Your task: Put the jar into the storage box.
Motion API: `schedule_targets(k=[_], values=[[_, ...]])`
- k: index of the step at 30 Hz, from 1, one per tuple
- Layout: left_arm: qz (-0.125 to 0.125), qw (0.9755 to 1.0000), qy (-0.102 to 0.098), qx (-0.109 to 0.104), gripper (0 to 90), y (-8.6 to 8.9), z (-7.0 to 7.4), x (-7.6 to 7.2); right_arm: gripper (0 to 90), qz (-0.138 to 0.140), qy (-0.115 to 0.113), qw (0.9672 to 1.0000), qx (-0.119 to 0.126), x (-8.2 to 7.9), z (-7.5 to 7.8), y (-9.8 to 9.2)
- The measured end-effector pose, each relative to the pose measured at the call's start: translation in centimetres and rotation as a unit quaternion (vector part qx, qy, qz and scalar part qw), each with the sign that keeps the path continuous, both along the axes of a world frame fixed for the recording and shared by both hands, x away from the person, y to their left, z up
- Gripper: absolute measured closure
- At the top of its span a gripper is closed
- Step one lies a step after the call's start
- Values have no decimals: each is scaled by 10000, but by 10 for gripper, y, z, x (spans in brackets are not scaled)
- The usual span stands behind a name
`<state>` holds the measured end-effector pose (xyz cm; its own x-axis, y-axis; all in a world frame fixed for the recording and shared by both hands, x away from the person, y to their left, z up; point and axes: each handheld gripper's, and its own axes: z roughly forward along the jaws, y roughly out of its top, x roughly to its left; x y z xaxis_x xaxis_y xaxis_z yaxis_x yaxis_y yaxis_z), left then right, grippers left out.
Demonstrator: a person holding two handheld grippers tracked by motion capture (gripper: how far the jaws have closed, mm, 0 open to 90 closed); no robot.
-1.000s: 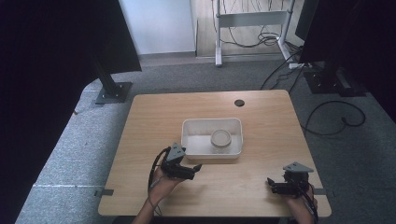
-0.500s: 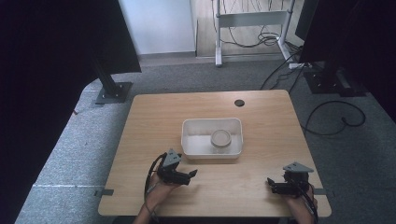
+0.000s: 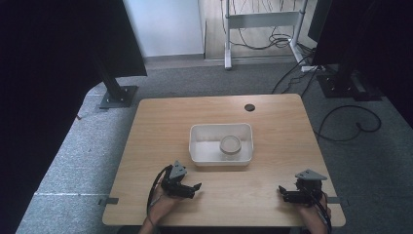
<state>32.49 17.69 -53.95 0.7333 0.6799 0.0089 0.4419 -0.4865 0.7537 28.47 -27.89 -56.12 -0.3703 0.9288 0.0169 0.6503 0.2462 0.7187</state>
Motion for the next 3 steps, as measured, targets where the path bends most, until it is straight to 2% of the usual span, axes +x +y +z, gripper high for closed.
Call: schedule_targets(k=[3], values=[[12, 10000, 53, 46, 64, 2, -1, 0, 22, 0, -1, 10000, 1, 0, 0, 0]])
